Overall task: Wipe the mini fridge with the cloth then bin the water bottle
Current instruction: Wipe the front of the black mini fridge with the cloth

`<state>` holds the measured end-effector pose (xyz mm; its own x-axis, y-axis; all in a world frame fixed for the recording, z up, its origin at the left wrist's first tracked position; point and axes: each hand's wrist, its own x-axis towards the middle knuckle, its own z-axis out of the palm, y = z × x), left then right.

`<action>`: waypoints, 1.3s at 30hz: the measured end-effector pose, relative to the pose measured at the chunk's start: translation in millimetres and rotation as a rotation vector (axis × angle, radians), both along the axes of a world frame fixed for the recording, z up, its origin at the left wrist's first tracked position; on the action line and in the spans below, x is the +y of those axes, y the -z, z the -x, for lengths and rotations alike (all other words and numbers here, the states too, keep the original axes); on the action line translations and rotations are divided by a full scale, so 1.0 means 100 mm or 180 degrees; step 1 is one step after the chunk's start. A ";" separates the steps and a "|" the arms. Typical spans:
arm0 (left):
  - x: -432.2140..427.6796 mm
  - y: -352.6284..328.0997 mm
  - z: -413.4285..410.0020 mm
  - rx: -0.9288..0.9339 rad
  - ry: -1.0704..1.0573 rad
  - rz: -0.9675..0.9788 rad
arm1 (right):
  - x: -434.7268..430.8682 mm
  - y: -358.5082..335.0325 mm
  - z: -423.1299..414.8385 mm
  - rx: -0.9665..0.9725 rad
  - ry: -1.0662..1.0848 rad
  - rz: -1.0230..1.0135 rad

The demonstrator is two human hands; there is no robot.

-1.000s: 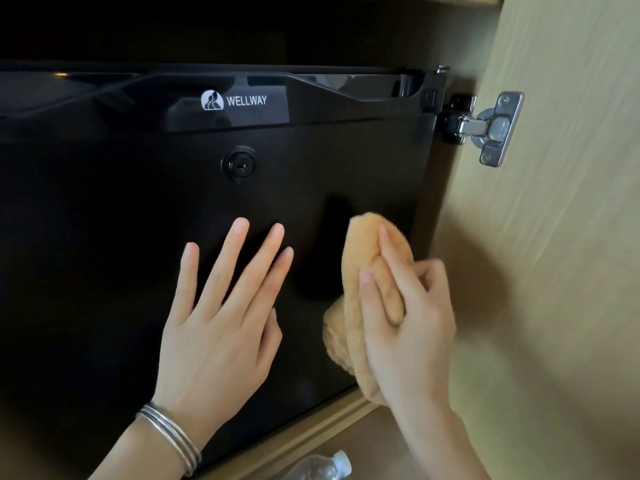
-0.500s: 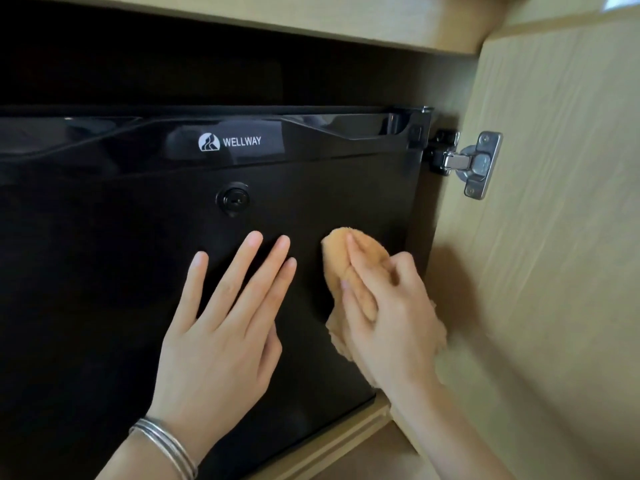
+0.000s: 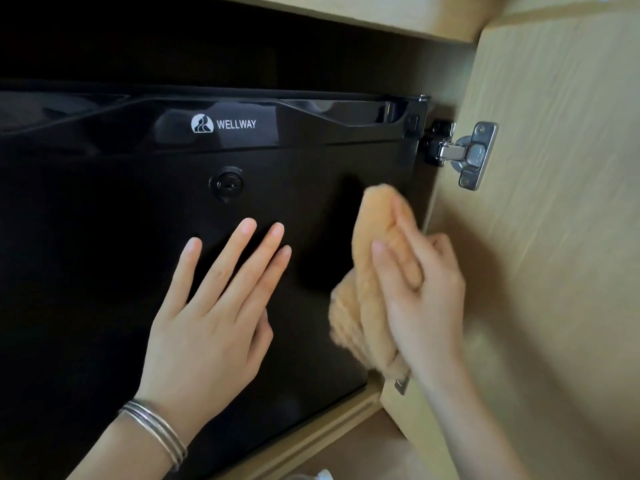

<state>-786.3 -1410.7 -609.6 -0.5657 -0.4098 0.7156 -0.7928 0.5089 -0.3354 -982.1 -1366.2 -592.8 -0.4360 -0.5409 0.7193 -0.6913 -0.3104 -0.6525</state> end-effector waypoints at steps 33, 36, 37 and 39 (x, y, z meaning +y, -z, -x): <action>0.04 0.05 -0.18 -0.0209 -0.0011 -0.0051 | -0.29 -0.33 0.15 -0.0029 0.0459 0.0166; 0.12 0.12 -0.37 -0.0171 -0.0056 -0.0127 | -0.31 -0.30 -0.03 0.0199 0.0538 0.0134; 0.16 0.13 -0.43 -0.0112 -0.0074 -0.0154 | -0.29 -0.25 -0.18 0.0428 0.0512 0.0171; 0.21 0.13 -0.51 -0.0030 -0.0118 -0.0187 | -0.23 -0.09 -0.45 0.0883 0.0428 0.0181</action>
<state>-735.4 -1389.8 -622.9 -0.5559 -0.4716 0.6845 -0.8084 0.4983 -0.3133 -937.4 -1389.2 -584.1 -0.2836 -0.4471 0.8483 -0.8779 -0.2348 -0.4173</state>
